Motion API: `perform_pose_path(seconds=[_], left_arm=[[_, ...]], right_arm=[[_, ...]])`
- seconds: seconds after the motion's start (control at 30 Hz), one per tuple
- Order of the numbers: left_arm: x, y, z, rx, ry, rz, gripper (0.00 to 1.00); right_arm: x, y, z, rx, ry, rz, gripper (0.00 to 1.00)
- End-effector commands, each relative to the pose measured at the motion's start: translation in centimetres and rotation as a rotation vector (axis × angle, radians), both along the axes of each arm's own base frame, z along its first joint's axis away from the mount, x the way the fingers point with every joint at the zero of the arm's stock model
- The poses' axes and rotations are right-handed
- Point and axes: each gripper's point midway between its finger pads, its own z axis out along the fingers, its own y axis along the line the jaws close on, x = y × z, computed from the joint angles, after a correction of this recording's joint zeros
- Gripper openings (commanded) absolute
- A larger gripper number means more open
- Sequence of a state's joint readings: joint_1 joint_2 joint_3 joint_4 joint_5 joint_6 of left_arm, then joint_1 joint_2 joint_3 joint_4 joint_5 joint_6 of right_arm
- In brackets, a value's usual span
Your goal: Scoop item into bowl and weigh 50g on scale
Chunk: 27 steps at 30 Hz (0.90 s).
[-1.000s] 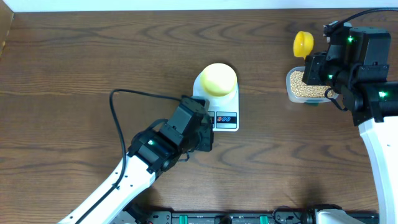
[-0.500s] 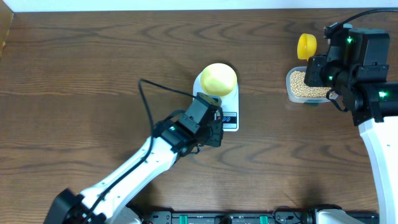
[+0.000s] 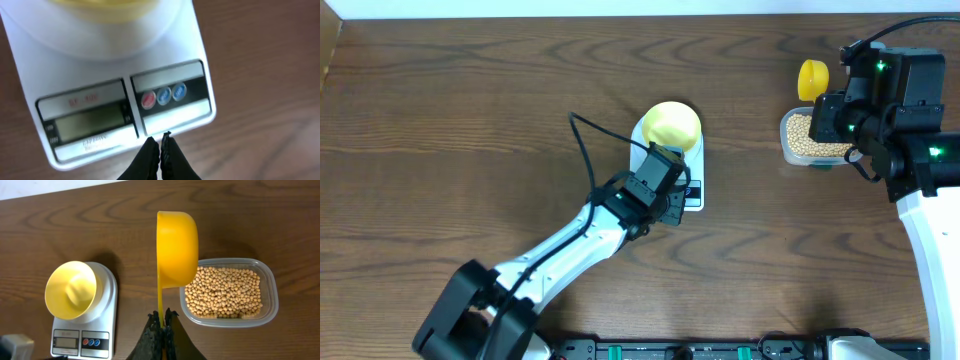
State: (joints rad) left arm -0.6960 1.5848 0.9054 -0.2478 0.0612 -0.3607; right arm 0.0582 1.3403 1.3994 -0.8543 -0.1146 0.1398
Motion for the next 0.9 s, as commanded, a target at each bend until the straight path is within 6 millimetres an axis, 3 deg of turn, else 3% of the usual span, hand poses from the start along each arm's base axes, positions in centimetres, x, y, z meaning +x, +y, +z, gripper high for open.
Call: perform_pose_path(seconds=[0.0, 0.47, 0.87], left_arm=[[0.7, 0.3, -0.8, 0.044, -0.033, 0.004, 0.07], [1.7, -0.1, -3.6, 0.073, -0.029, 0.013, 0.07], [2.5, 0.3, -3.5, 0.113, -0.082, 0.006, 0.07]], right_arm=[[0.1, -0.1, 0.0, -0.018, -0.003, 0.006, 0.01], [0.2, -0.1, 0.1, -0.017, -0.007, 0.006, 0.01], [0.2, -0.1, 0.0, -0.017, -0.005, 0.006, 0.01]])
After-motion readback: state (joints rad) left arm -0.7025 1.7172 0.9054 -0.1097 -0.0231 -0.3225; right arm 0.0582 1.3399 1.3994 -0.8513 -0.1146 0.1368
